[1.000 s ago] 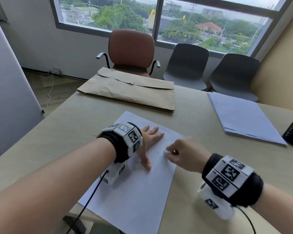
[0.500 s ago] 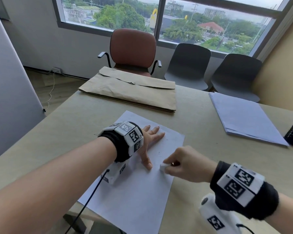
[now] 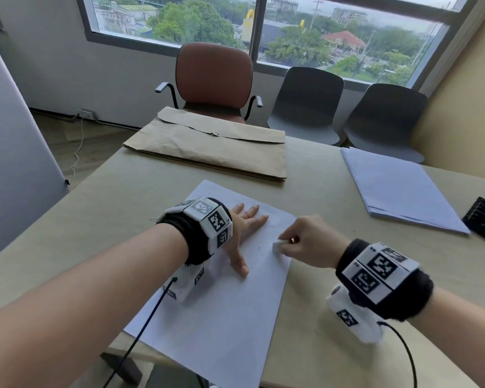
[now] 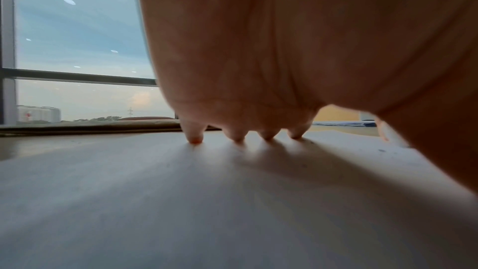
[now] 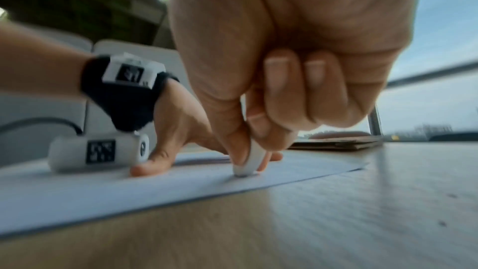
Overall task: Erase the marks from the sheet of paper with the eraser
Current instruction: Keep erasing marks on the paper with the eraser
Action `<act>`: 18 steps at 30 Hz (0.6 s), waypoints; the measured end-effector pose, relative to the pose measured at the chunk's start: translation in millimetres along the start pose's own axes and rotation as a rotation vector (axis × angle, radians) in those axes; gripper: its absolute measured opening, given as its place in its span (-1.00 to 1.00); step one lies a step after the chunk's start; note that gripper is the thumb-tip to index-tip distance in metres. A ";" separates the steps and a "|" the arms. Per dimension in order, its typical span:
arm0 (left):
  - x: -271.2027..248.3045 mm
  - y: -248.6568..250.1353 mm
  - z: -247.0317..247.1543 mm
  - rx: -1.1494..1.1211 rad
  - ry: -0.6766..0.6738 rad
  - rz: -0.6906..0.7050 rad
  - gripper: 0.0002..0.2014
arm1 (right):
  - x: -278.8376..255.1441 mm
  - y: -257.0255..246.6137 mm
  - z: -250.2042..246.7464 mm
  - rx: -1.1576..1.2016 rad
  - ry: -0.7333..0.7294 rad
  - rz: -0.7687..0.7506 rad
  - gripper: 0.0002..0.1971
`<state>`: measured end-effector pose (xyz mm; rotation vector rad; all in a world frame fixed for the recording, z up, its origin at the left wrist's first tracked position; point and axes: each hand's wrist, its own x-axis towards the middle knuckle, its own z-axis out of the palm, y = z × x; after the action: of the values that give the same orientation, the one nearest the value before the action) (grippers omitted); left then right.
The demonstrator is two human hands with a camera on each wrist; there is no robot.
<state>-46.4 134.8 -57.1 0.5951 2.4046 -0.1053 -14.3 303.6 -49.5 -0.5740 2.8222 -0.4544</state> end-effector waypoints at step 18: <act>0.4 -1.8 -0.3 -0.002 0.008 0.005 0.25 | -36.7 -9.9 4.8 -0.062 -0.224 -0.168 -0.49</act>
<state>-47.6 133.5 -57.2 0.6021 2.4106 -0.0981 23.4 308.7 -44.8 -0.8248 2.5935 -0.3103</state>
